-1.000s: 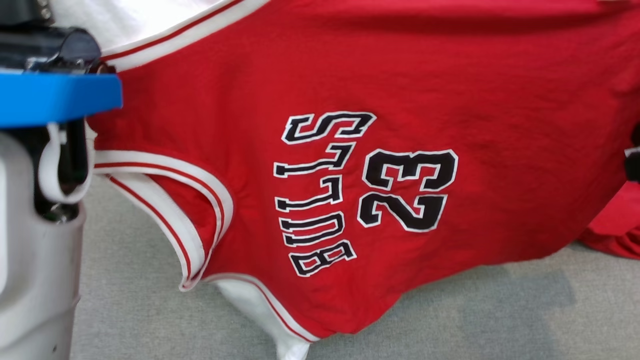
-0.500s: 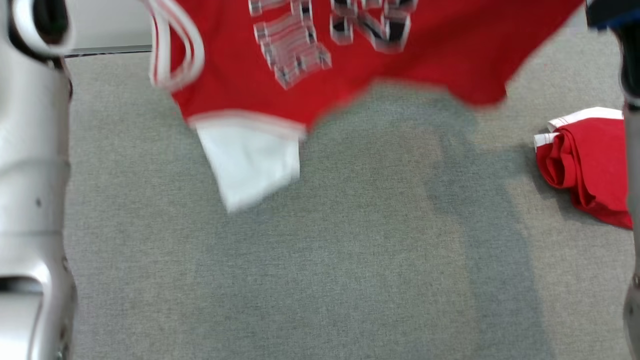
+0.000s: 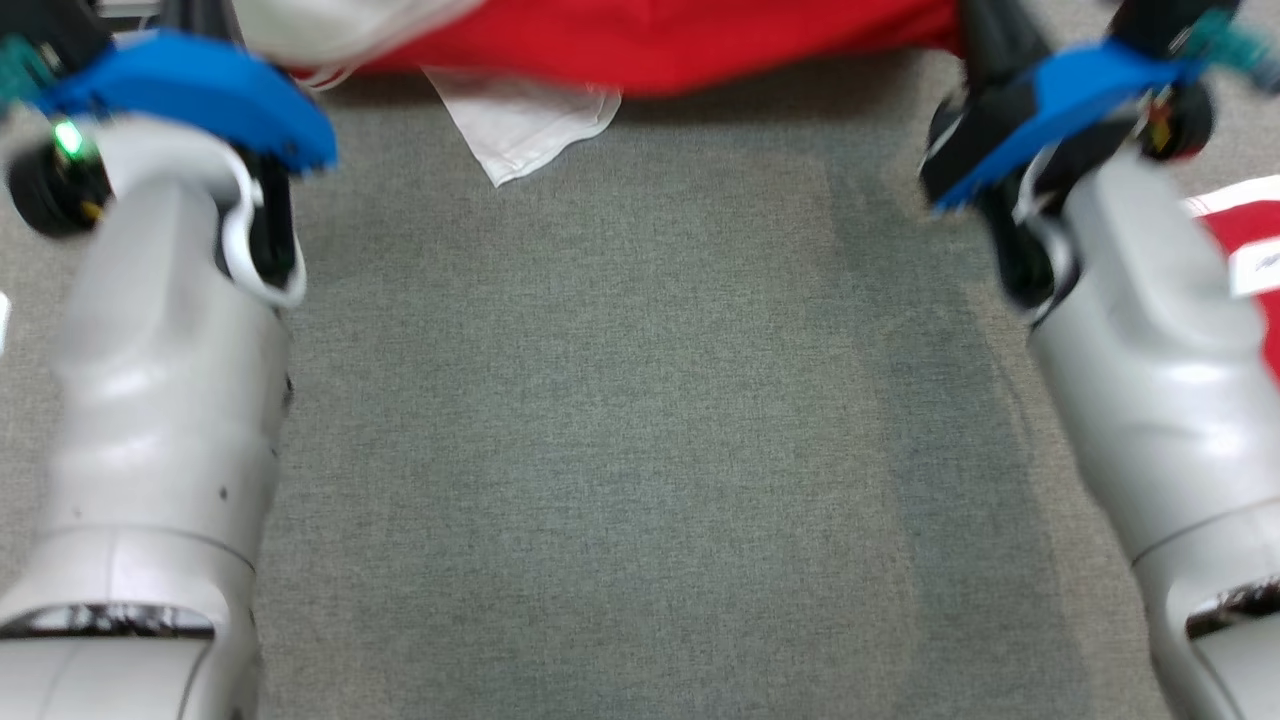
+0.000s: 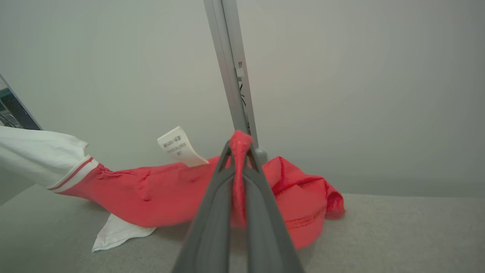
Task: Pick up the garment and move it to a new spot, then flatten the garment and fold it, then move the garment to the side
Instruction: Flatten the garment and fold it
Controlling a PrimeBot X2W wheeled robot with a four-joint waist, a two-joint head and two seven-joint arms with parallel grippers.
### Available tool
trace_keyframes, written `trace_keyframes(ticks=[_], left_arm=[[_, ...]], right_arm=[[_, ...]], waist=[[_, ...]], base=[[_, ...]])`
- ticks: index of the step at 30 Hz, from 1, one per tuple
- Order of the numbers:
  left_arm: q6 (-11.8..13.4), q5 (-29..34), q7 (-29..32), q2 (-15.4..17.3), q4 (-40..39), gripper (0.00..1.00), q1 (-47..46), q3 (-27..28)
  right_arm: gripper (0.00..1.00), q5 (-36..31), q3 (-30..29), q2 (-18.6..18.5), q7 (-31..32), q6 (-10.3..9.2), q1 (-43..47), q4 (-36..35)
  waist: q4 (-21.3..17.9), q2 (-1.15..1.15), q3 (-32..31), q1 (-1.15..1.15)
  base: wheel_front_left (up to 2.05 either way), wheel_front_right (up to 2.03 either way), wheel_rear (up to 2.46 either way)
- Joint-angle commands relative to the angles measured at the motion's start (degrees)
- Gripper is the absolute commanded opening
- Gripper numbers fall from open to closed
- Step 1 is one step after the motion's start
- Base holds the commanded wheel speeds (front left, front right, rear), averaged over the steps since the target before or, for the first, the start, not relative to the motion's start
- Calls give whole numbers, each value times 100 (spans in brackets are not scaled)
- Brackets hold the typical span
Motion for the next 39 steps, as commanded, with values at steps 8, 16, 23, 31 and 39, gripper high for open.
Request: trace_keyframes(ticks=[8,16,23,31,39], left_arm=[[-184,-39,-24,-165,-59,0,1461,471],[-353,329,-24,-213,-1549,0,3193,1130],[-411,606,-25,-325,-2958,0,4898,1317],[22,211,529,-411,-4830,0,6589,1154],[525,217,1272,-405,-6300,0,7326,843]], right_arm=[[0,636,511,17,-143,0,1506,-130],[0,638,128,-214,-148,0,3254,-1609],[0,332,-304,-484,-146,0,4743,-2726],[0,21,-955,-467,39,-1,6360,-3663],[0,-296,-1442,-92,760,0,7161,-4647]], waist=[[-30,-2,128,-1],[-82,-2,-304,-1],[-4,-2,-918,-1],[142,-2,-1408,-1],[109,-2,-1433,-1]], base=[[0,0,0],[0,0,0],[0,0,0],[0,0,0],[0,0,0]])
